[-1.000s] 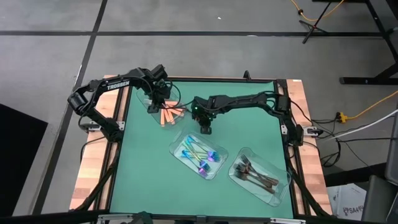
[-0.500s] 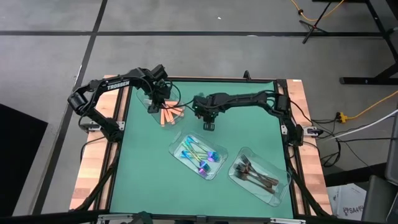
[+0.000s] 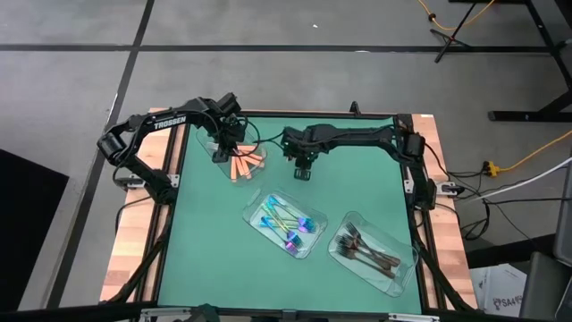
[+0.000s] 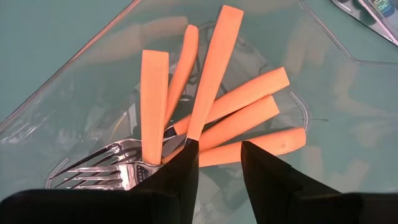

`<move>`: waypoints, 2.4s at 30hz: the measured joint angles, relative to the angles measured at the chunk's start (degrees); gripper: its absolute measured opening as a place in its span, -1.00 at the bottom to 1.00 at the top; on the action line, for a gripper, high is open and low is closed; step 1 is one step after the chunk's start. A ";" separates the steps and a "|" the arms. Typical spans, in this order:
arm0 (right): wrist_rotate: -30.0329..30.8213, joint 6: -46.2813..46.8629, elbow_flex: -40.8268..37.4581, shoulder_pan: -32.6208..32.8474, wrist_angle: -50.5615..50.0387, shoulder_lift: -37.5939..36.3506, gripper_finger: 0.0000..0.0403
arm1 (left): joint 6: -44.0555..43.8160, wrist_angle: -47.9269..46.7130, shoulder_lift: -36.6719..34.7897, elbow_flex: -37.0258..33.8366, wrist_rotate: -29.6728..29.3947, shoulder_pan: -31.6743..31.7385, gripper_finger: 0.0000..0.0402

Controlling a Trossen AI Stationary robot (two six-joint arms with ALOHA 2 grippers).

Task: Sort silverware by color (type)
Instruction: Put black fork into the bottom transparent bin

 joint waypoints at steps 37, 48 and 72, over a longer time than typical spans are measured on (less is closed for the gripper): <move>4.55 35.17 0.09 -5.75 9.82 6.11 -0.49 | -0.37 -0.02 0.00 0.00 0.10 0.00 -0.43; 4.48 34.26 0.07 -5.78 9.82 6.09 -0.50 | -0.42 -0.02 0.00 0.00 0.26 0.00 -0.43; 1.58 24.12 -0.22 -5.88 6.96 0.20 -0.99 | -18.33 2.29 -24.83 -1.17 15.70 -4.57 -0.43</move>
